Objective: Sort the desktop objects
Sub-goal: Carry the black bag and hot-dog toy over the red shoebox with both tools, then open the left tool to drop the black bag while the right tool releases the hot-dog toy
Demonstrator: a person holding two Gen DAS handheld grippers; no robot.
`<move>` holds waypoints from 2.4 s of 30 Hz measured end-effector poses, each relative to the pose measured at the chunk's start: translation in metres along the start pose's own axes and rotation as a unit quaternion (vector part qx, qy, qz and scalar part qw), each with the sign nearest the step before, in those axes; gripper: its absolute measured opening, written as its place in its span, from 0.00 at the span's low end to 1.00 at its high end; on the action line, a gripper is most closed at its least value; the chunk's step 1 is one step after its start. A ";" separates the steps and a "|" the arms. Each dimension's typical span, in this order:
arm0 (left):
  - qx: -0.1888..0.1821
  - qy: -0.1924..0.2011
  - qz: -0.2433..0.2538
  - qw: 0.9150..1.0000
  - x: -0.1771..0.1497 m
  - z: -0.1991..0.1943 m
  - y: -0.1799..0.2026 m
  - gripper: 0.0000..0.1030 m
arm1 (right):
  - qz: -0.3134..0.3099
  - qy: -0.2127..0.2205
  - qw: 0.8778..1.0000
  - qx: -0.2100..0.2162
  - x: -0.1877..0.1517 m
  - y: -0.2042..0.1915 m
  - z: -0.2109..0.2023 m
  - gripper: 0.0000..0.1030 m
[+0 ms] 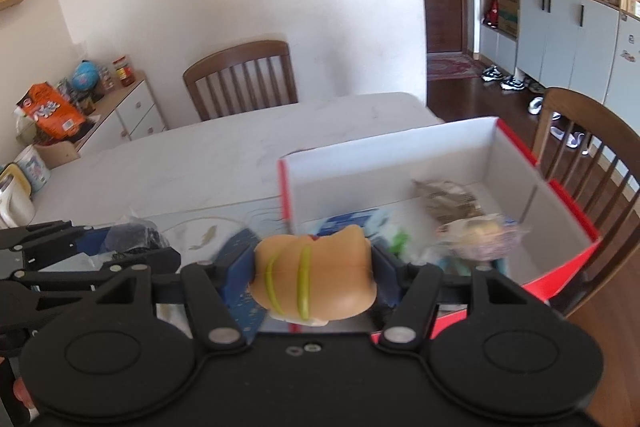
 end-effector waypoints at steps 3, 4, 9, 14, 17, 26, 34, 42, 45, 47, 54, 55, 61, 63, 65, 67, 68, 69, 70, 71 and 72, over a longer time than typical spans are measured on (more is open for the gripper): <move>-0.004 0.006 0.005 1.000 0.009 0.005 0.016 0.44 | 0.001 0.004 1.000 -0.006 0.003 0.017 -0.007 0.62; -0.005 0.008 0.007 1.000 0.012 0.007 0.021 0.44 | 0.002 0.005 1.000 -0.008 0.004 0.022 -0.009 0.62; -0.014 0.005 0.015 1.000 0.025 0.023 0.044 0.44 | 0.007 0.007 1.000 -0.016 0.008 0.049 -0.016 0.62; -0.020 -0.005 0.026 0.999 0.036 0.044 0.063 0.44 | 0.008 0.005 1.000 -0.020 0.015 0.074 -0.018 0.62; -0.026 -0.018 0.025 0.999 0.041 0.058 0.071 0.44 | 0.007 0.004 1.000 -0.022 0.019 0.086 -0.016 0.62; -0.027 -0.045 0.045 0.998 0.054 0.098 0.089 0.44 | 0.010 -0.023 1.000 -0.017 0.015 0.111 0.000 0.62; -0.043 -0.069 0.080 0.994 0.072 0.141 0.116 0.44 | -0.003 -0.058 0.998 0.001 0.014 0.117 0.017 0.62; -0.035 -0.108 0.089 0.990 0.077 0.184 0.132 0.44 | -0.007 -0.092 0.996 0.002 0.011 0.126 0.034 0.62; -0.026 -0.111 0.109 0.988 0.077 0.197 0.140 0.45 | -0.003 -0.101 0.995 0.010 0.011 0.130 0.040 0.62; -0.022 -0.111 0.120 0.986 0.076 0.204 0.143 0.45 | -0.004 -0.106 0.994 0.013 0.010 0.130 0.044 0.61; -0.023 -0.138 0.124 0.982 0.074 0.223 0.144 0.45 | -0.005 -0.122 0.992 0.016 0.007 0.130 0.059 0.62; -0.027 -0.141 0.121 0.982 0.074 0.224 0.144 0.45 | -0.004 -0.125 0.992 0.016 0.006 0.131 0.061 0.62; -0.034 -0.165 0.129 0.977 0.073 0.232 0.145 0.45 | 0.002 -0.134 0.991 0.016 0.004 0.130 0.071 0.62; -0.040 -0.176 0.130 0.975 0.072 0.235 0.145 0.45 | 0.005 -0.135 0.991 0.016 0.006 0.132 0.074 0.62; -0.045 -0.187 0.132 0.972 0.072 0.238 0.145 0.45 | 0.011 -0.134 0.991 0.015 0.008 0.134 0.074 0.62; -0.047 -0.195 0.130 0.971 0.072 0.241 0.145 0.45 | 0.013 -0.133 0.991 0.015 0.007 0.135 0.074 0.63; -0.047 -0.197 0.128 0.971 0.072 0.241 0.144 0.45 | 0.013 -0.133 0.991 0.015 0.007 0.135 0.073 0.63; -0.049 -0.203 0.126 0.970 0.072 0.243 0.143 0.45 | 0.013 -0.133 0.991 0.015 0.008 0.135 0.073 0.64; -0.050 -0.209 0.123 0.969 0.071 0.245 0.142 0.45 | 0.012 -0.132 0.991 0.015 0.007 0.135 0.073 0.64; -0.052 -0.214 0.117 0.969 0.072 0.246 0.140 0.45 | 0.011 -0.132 0.991 0.016 0.007 0.134 0.073 0.65; -0.053 -0.217 0.111 0.968 0.072 0.248 0.139 0.45 | 0.010 -0.131 0.991 0.016 0.008 0.133 0.072 0.66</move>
Point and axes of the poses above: each gripper's, at about its wrist camera, not at the fingertips, and z roughly the way its jaws point, y to its right, x to its top, the point moved 1 cm from there along z, roughly the way its jaws point, and after that the axes turned 15 degrees about x, right-handed, at the moved point
